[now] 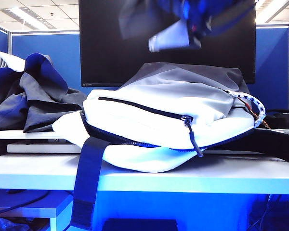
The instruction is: Put the gray clothes into the backpack.
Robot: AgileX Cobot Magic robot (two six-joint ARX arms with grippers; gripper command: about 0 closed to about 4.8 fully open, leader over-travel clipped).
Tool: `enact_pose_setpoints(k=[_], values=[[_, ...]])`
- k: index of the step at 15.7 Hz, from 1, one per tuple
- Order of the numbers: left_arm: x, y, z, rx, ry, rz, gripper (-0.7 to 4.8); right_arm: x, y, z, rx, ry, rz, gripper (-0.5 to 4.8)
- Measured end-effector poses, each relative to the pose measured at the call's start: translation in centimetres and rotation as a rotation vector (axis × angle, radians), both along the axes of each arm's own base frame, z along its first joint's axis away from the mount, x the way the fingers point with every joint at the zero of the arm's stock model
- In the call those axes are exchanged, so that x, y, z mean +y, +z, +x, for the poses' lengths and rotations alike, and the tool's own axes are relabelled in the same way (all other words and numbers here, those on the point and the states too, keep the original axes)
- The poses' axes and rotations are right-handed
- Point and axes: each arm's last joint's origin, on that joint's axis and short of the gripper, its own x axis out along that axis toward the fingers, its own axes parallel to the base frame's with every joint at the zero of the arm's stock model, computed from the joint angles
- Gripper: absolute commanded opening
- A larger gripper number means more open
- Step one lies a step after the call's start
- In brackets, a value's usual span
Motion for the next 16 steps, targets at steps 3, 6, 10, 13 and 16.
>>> enact_pose_setpoints(k=[3, 6, 10, 13, 16], values=[[0.0, -0.7, 1.5, 0.052, 0.036, 0.041, 0.81, 2.2, -3.2, -0.8, -0.13, -0.068, -0.399, 4.79], [-0.1, -1.1, 3.0, 0.072, 0.061, 0.044, 0.81, 3.5, -5.5, -0.9, -0.123, -0.072, -0.537, 4.79], [-0.1, -0.6, 3.1, 0.022, 0.07, 0.037, 0.81, 4.1, -8.9, 0.3, -0.092, -0.166, -0.684, 4.57], [0.0, -0.5, 3.1, 0.01, 0.076, 0.039, 0.8, 4.5, -9.3, 1.3, -0.143, -0.24, -0.648, -0.01], [0.0, -0.5, 3.1, 0.006, 0.09, 0.073, 0.8, 4.3, -5.8, 1.2, -0.26, -0.307, -0.459, -0.01]])
